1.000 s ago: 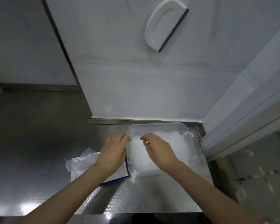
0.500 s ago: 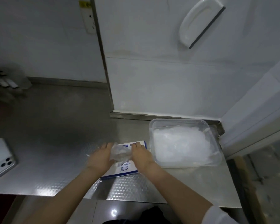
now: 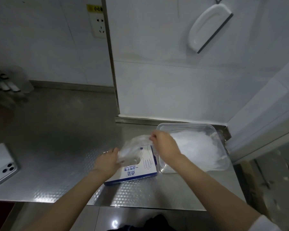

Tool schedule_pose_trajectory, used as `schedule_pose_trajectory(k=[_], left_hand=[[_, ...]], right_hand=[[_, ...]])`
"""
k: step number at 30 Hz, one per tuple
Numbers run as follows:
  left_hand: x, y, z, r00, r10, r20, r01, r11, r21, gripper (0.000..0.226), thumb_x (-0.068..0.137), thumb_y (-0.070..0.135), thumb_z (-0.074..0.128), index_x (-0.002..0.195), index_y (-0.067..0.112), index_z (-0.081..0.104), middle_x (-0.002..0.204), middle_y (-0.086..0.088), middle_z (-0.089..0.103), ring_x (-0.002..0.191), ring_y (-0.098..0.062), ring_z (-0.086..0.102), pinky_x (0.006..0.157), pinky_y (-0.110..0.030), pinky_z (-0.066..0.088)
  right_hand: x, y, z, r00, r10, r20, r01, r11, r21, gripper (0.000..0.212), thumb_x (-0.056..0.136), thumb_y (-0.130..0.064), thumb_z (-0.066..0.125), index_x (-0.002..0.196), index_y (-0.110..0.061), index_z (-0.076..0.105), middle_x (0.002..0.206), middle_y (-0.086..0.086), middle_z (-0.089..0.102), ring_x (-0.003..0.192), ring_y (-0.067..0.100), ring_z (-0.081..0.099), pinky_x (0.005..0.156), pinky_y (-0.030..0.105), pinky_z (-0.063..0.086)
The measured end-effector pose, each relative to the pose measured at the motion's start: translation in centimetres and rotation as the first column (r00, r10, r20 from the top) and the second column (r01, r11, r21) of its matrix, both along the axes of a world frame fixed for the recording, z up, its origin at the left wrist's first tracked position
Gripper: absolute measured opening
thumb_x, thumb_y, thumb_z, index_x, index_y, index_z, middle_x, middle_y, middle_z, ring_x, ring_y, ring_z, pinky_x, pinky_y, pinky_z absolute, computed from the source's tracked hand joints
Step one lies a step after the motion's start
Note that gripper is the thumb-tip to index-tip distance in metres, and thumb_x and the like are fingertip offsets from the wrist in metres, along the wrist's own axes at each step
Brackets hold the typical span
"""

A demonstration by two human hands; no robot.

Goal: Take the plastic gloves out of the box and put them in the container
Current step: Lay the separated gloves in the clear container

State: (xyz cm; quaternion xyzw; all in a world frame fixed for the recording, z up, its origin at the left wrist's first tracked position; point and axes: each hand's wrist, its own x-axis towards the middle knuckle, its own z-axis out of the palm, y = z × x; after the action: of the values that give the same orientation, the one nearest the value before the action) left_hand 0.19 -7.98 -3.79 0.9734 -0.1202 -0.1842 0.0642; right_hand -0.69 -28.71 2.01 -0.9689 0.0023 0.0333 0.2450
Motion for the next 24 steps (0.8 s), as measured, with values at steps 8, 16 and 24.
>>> schedule_pose_trajectory(k=[8, 16, 24], left_hand=[[1.9, -3.6, 7.1, 0.997, -0.031, -0.073, -0.001, 0.917, -0.399, 0.099, 0.075, 0.036, 0.076, 0.149, 0.027, 0.011, 0.153, 0.000, 0.022, 0.137, -0.024, 0.030, 0.114, -0.045, 0.024], [1.4, -9.9, 11.5, 0.977, -0.202, -0.072, 0.100, 0.724, -0.683, 0.083, 0.071, 0.072, 0.046, 0.143, 0.034, 0.031, 0.146, 0.012, 0.038, 0.133, -0.008, 0.038, 0.110, -0.039, 0.035], [2.1, -12.2, 10.0, 0.992, -0.104, 0.071, 0.126, 0.789, -0.602, 0.023, 0.088, 0.024, 0.062, 0.108, 0.014, 0.067, 0.106, 0.000, 0.069, 0.098, -0.016, 0.063, 0.088, -0.036, 0.050]], right_hand=[[0.3, -4.9, 4.8, 0.983, 0.103, 0.151, -0.063, 0.966, -0.252, 0.012, 0.096, -0.008, 0.047, 0.101, -0.014, 0.056, 0.091, -0.002, 0.049, 0.086, 0.022, 0.056, 0.062, 0.031, 0.038], [-0.5, -5.9, 7.0, 0.940, 0.310, 0.139, -0.214, 0.857, -0.469, 0.028, 0.089, -0.003, 0.052, 0.113, -0.018, 0.053, 0.105, 0.000, 0.049, 0.098, 0.019, 0.051, 0.063, 0.027, 0.026], [-0.6, -8.4, 6.6, 0.955, -0.028, 0.295, -0.052, 0.964, 0.261, 0.021, 0.092, -0.025, 0.060, 0.111, -0.017, 0.058, 0.098, -0.006, 0.057, 0.091, 0.008, 0.055, 0.076, 0.016, 0.043]])
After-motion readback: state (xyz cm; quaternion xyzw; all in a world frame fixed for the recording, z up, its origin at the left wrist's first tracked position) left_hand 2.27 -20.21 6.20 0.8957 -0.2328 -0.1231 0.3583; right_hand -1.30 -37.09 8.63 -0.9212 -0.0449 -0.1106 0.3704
